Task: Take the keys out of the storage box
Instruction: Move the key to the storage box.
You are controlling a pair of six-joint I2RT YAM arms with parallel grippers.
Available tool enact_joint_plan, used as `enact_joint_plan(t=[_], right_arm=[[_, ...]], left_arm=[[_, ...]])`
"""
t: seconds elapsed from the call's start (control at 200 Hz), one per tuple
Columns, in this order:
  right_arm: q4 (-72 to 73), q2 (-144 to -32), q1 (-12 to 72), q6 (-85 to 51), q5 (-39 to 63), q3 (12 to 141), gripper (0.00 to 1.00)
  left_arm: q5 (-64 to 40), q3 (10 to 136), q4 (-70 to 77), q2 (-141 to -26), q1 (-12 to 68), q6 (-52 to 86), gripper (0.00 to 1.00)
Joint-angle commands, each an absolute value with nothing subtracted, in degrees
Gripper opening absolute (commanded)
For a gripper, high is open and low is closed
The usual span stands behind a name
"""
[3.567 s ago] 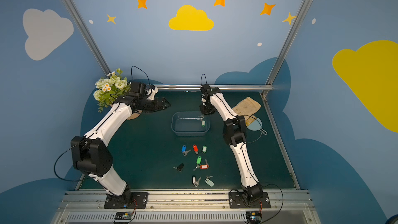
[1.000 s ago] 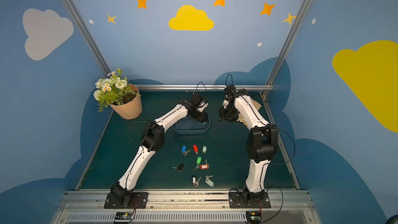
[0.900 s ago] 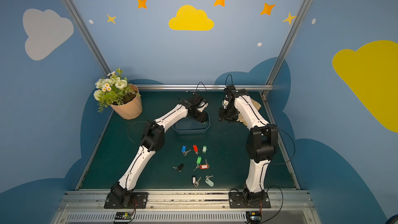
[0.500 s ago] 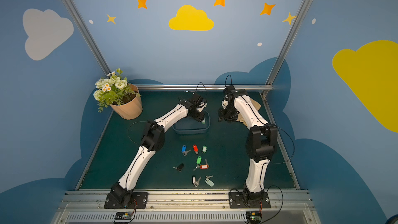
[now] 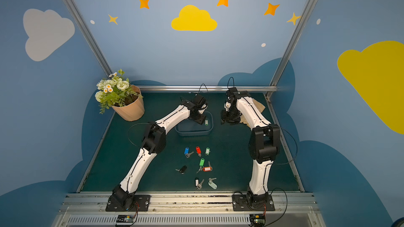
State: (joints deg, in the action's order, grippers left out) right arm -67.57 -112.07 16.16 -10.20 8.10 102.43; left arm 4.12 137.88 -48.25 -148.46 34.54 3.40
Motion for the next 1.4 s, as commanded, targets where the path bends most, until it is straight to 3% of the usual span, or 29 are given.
enact_joint_plan(t=[0.0,0.145,0.581,0.691,0.841,1.026,1.192,1.397], right_arm=[[-68.29,-112.41,16.73,-9.84,8.70,102.99,0.56],[-68.28,-112.10,16.89,-9.70,8.58,102.14,0.56],[-68.37,-111.79,17.02,-8.99,8.70,101.66,0.56],[-68.38,-111.84,17.04,-8.96,8.70,101.64,0.56],[-68.38,-112.28,17.05,-8.87,8.94,102.21,0.55],[-68.38,-112.68,17.14,-8.79,9.14,102.60,0.55],[-68.38,-112.41,17.23,-8.73,8.79,102.39,0.55],[-68.25,-112.76,17.21,-8.77,8.42,102.37,0.55]], left_arm=[[-0.33,139.65,-46.34,-148.80,34.32,5.74,0.68],[-4.64,139.65,-43.51,-150.16,34.10,8.90,0.72],[-9.46,139.17,-40.96,-153.94,34.19,10.19,0.62],[-8.85,139.06,-41.18,-154.16,34.25,9.82,0.54],[-7.92,139.22,-41.40,-154.04,34.19,9.35,0.34],[-7.73,139.11,-41.99,-153.77,33.97,8.77,0.16],[-6.13,137.82,-46.31,-152.22,33.96,6.51,0.09],[-2.90,125.41,-45.62,-144.77,33.68,4.70,0.07]])
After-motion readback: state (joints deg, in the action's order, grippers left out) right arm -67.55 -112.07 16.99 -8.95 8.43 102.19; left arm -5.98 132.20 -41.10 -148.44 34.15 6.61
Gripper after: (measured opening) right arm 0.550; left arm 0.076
